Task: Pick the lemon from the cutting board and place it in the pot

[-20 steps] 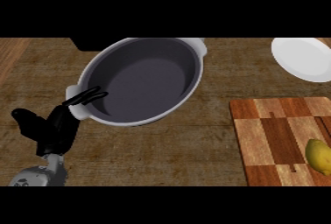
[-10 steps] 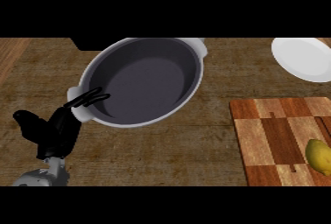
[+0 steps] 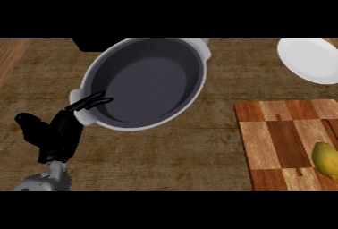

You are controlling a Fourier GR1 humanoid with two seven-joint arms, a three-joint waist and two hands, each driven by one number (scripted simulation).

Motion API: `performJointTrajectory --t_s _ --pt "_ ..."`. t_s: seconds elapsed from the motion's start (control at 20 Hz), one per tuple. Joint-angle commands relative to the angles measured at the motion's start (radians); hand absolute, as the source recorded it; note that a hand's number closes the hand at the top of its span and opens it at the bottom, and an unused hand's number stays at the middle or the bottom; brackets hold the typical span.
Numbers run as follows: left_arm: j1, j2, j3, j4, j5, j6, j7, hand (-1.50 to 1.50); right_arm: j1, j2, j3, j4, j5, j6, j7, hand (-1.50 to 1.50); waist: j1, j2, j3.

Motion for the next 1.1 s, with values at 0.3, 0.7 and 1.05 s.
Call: performJointTrajectory --t_s 0.3,0.7,1.05 --pt "-0.084 -0.035 0.021 0.070 -0.025 -0.008 -0.007 0.00 -0.053 0.014 0.077 0.114 0.160 0.002 -0.039 -1.50 -0.005 0.002 0.000" --pt "-0.036 -0.031 0.044 0.042 -0.015 -0.046 -0.020 0.00 -0.069 0.060 0.162 0.254 0.308 -0.109 -0.092 -1.50 -0.003 0.002 0.000" --pt "-0.052 -0.076 0.014 -0.012 -0.038 -0.013 0.040 0.00 -0.070 0.087 0.136 0.251 0.259 -0.098 -0.178 1.50 -0.006 0.000 0.000"
